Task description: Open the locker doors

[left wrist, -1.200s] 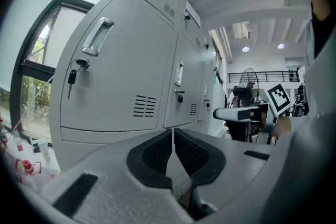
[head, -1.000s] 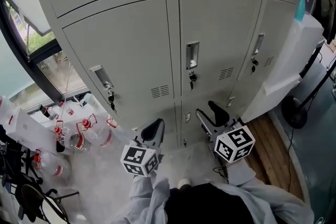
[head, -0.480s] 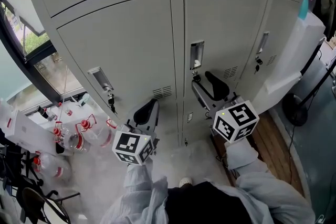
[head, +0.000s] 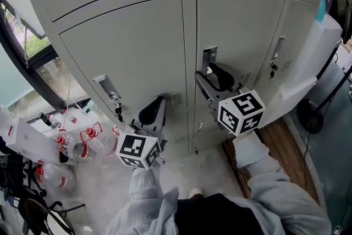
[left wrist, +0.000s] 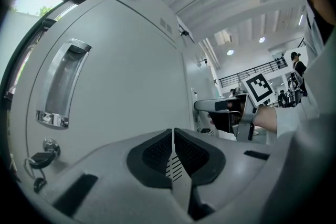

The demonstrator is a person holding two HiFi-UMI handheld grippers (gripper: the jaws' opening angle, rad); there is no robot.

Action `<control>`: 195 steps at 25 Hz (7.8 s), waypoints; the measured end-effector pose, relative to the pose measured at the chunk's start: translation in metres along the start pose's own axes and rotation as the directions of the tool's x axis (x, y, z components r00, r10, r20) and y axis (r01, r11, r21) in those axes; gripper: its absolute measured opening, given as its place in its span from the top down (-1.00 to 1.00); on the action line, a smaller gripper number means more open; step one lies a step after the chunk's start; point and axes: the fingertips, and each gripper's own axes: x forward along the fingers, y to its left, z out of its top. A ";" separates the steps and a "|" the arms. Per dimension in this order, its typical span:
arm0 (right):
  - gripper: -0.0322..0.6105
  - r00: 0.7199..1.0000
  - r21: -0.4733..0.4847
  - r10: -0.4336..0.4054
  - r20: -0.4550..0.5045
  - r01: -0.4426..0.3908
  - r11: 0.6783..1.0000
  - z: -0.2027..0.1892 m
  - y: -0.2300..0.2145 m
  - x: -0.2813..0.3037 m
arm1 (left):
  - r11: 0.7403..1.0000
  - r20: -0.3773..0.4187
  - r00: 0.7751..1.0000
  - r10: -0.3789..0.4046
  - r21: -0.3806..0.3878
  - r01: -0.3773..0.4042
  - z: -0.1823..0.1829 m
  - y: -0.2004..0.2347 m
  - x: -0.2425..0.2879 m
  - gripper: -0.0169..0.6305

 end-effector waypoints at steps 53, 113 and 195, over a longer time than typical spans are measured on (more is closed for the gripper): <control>0.54 1.000 0.015 -0.019 0.018 0.019 1.000 0.009 0.007 -0.095 | 0.977 -0.049 0.978 -0.202 -0.085 0.197 -0.036 -0.088 0.000 0.89; 0.51 0.674 0.045 0.736 0.055 -0.738 0.673 0.019 -0.140 -0.288 | 0.996 -0.125 0.990 0.067 -0.042 -0.073 -0.031 -0.325 0.025 0.89; 0.25 0.984 0.050 0.111 0.138 -0.119 0.992 -0.027 -0.149 -0.394 | 0.976 -0.173 0.978 0.112 -0.165 -0.141 -0.078 -0.345 -0.019 0.89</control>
